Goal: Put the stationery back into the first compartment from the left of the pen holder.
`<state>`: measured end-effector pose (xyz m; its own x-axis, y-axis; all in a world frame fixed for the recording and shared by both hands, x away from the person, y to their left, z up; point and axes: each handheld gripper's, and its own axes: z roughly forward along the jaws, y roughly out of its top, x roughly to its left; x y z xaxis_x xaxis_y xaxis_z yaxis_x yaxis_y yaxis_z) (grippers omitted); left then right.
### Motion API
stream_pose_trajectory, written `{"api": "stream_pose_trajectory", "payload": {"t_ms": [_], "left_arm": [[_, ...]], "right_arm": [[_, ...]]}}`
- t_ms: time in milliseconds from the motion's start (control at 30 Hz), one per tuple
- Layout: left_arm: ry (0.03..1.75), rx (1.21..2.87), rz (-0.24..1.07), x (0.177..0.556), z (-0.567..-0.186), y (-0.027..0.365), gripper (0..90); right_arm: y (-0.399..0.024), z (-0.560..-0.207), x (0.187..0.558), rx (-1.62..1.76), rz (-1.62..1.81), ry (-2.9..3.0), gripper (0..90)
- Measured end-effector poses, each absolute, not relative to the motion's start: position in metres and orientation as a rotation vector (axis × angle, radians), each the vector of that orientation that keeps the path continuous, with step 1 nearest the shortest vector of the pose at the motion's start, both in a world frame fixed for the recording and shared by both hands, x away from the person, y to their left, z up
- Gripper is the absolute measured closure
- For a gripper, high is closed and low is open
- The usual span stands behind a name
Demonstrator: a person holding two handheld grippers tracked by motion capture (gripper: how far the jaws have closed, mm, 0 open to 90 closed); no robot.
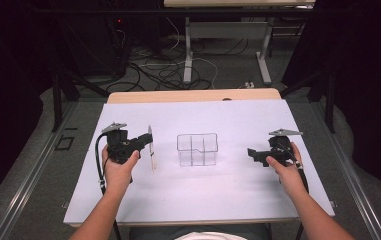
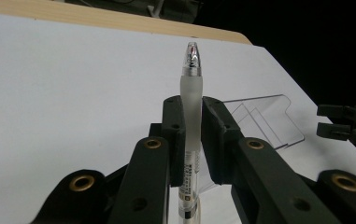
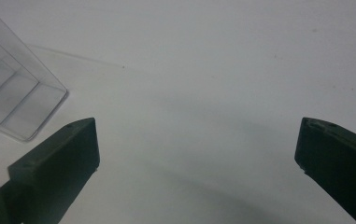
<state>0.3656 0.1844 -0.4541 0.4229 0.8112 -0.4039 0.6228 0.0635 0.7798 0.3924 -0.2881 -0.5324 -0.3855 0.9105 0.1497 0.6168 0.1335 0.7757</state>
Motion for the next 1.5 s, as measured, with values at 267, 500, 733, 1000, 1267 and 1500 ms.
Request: {"api": "stream_pose_trajectory", "payload": {"t_ms": [267, 500, 733, 1000, 1267, 1500], "left_arm": [[1.231, 1.645, 0.249, 0.373, -0.439, 0.163, 80.5], [1.176, 1.639, 0.277, 0.379, -0.42, 0.145, 80.5], [1.137, 1.632, 0.299, 0.384, -0.403, 0.132, 80.5], [1.124, 1.623, 0.317, 0.388, -0.4, 0.122, 80.4], [1.128, 1.627, 0.324, 0.393, -0.408, 0.114, 80.4], [1.146, 1.624, 0.316, 0.4, -0.415, 0.106, 80.5]], "right_arm": [[-0.289, -0.533, 0.392, 1.475, 1.128, 2.061, 0.0], [-0.29, -0.533, 0.392, 1.478, 1.132, 2.062, 0.0], [-0.29, -0.533, 0.392, 1.477, 1.133, 2.063, 0.0], [-0.29, -0.533, 0.392, 1.477, 1.134, 2.065, 0.0], [-0.29, -0.534, 0.392, 1.479, 1.136, 2.068, 0.0], [-0.29, -0.534, 0.392, 1.472, 1.135, 2.076, 0.0]]}}
